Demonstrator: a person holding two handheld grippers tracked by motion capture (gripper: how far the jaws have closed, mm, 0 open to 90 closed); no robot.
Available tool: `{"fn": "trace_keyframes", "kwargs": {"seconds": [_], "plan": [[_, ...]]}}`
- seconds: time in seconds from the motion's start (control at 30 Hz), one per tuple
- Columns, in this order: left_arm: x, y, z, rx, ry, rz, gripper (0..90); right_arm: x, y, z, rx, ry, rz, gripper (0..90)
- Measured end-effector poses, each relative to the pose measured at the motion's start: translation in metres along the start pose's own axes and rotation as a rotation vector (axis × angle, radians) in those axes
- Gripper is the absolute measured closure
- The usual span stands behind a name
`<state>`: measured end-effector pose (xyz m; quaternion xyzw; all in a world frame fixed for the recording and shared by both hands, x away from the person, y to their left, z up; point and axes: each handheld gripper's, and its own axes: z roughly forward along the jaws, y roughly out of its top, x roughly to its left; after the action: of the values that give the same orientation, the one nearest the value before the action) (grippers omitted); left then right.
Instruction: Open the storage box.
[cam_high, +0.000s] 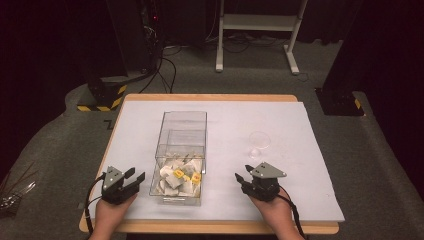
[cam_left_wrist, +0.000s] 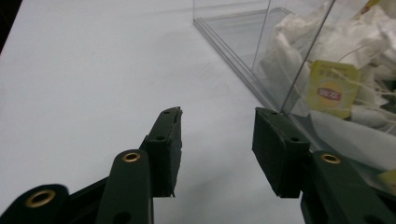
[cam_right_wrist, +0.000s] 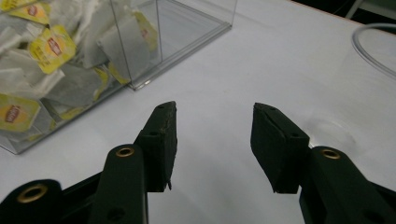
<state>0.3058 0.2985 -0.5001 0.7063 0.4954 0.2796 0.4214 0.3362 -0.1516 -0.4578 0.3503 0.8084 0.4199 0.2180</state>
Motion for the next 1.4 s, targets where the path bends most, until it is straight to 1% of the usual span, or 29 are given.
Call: {"fn": "trace_keyframes", "kwargs": {"seconds": [0.03,0.1,0.13,0.17,0.27,0.3,0.33,0.37,0.4,0.43,0.53,0.57,0.63,0.7,0.73,0.77,0.87,0.97,1.03,1.07,1.1,1.13,1.23,1.4], "plan": [[0.001,-0.001,0.001,0.004,0.010,0.006,52.5,0.005,0.006,0.001,-0.010,0.012,-0.002,51.3],[0.001,-0.001,0.002,0.008,0.009,0.004,52.0,0.006,0.008,0.001,-0.014,0.014,-0.006,51.2],[0.001,-0.001,0.003,0.017,0.008,0.009,51.4,0.010,0.012,0.002,-0.027,0.020,-0.013,51.5],[0.000,-0.001,0.005,0.033,0.011,0.017,51.3,0.012,0.013,0.002,-0.029,0.020,-0.015,51.5],[0.000,0.000,0.007,0.047,0.012,0.022,50.7,0.017,0.017,0.006,-0.040,0.028,-0.018,51.4],[0.004,0.001,0.009,0.050,-0.002,-0.008,50.6,0.019,0.018,0.007,-0.045,0.030,-0.020,51.4],[0.004,0.001,0.009,0.050,-0.002,-0.008,50.5,0.020,0.019,0.008,-0.047,0.034,-0.020,51.4],[0.007,0.002,0.010,0.041,-0.014,-0.032,50.5,0.020,0.019,0.008,-0.047,0.034,-0.020,51.4],[0.009,0.004,0.011,0.044,-0.017,-0.035,50.6,0.022,0.020,0.009,-0.049,0.036,-0.026,51.4],[0.012,0.005,0.012,0.048,0.003,-0.024,50.5,0.025,0.024,0.011,-0.056,0.042,-0.034,51.4],[0.014,0.003,0.014,0.056,0.004,-0.030,49.2,0.028,0.026,0.011,-0.060,0.049,-0.037,51.2],[0.012,0.003,0.013,0.054,0.010,-0.023,48.1,0.032,0.031,0.012,-0.072,0.058,-0.043,51.0],[0.010,0.003,0.013,0.045,0.015,0.000,47.1,0.035,0.034,0.012,-0.076,0.064,-0.048,50.3],[0.011,0.003,0.014,0.058,0.004,0.003,43.5,0.039,0.039,0.013,-0.083,0.075,-0.047,49.5],[0.011,0.003,0.014,0.058,0.004,0.003,42.4,0.040,0.040,0.013,-0.086,0.079,-0.044,49.3],[0.012,0.003,0.015,0.074,0.003,-0.020,41.5,0.042,0.043,0.014,-0.090,0.087,-0.043,49.4],[0.012,0.003,0.015,0.074,0.007,-0.023,40.8,0.046,0.048,0.014,-0.096,0.119,-0.028,49.4],[0.010,0.003,0.015,0.077,0.013,-0.006,39.9,0.050,0.051,0.013,-0.111,0.132,-0.026,48.7],[0.010,0.003,0.017,0.096,0.011,0.008,39.9,0.052,0.053,0.013,-0.119,0.133,-0.029,48.3],[0.009,0.004,0.018,0.109,0.008,0.007,39.9,0.053,0.054,0.013,-0.125,0.135,-0.029,48.2],[0.009,0.004,0.018,0.109,0.008,0.007,39.9,0.054,0.055,0.013,-0.126,0.138,-0.027,48.2],[0.009,0.004,0.019,0.113,0.009,0.013,39.7,0.055,0.056,0.014,-0.130,0.141,-0.030,48.3],[0.009,0.003,0.016,0.090,0.007,0.013,39.2,0.060,0.058,0.016,-0.120,0.151,-0.033,48.3],[0.010,0.003,0.017,0.100,0.009,-0.001,39.1,0.066,0.064,0.019,-0.113,0.162,-0.065,48.8]]}}
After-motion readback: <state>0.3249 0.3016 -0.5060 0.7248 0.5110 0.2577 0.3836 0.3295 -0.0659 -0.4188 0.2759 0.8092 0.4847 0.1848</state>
